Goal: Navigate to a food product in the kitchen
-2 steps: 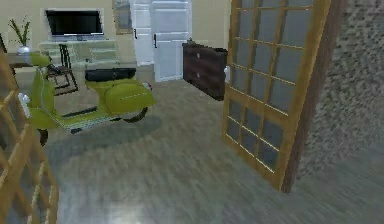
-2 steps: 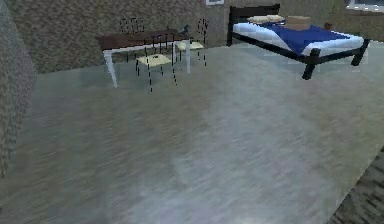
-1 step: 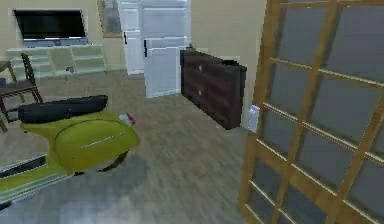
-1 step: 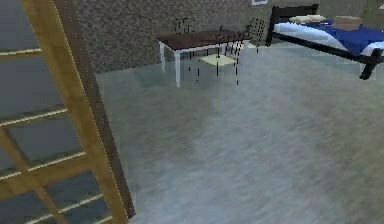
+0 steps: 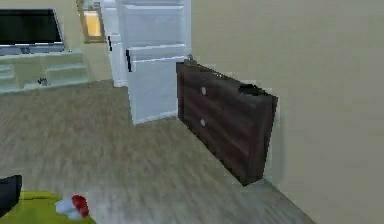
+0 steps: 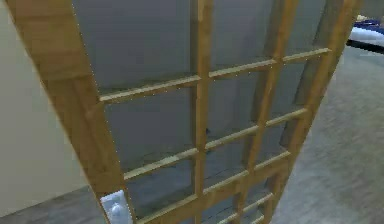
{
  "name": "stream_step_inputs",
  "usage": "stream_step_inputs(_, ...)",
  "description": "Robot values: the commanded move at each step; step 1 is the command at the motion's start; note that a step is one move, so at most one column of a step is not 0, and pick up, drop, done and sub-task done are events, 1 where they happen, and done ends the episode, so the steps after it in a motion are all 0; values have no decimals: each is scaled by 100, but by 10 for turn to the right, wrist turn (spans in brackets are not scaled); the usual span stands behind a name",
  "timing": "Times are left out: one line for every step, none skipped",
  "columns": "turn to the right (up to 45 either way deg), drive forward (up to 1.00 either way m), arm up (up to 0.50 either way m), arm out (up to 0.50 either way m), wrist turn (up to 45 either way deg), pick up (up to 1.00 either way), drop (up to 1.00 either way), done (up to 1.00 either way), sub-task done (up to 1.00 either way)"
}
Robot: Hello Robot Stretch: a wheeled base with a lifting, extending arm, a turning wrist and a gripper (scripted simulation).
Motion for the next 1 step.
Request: stream_step_inputs(0, 85, 0, 0, 0, 0, 0, 0, 0)
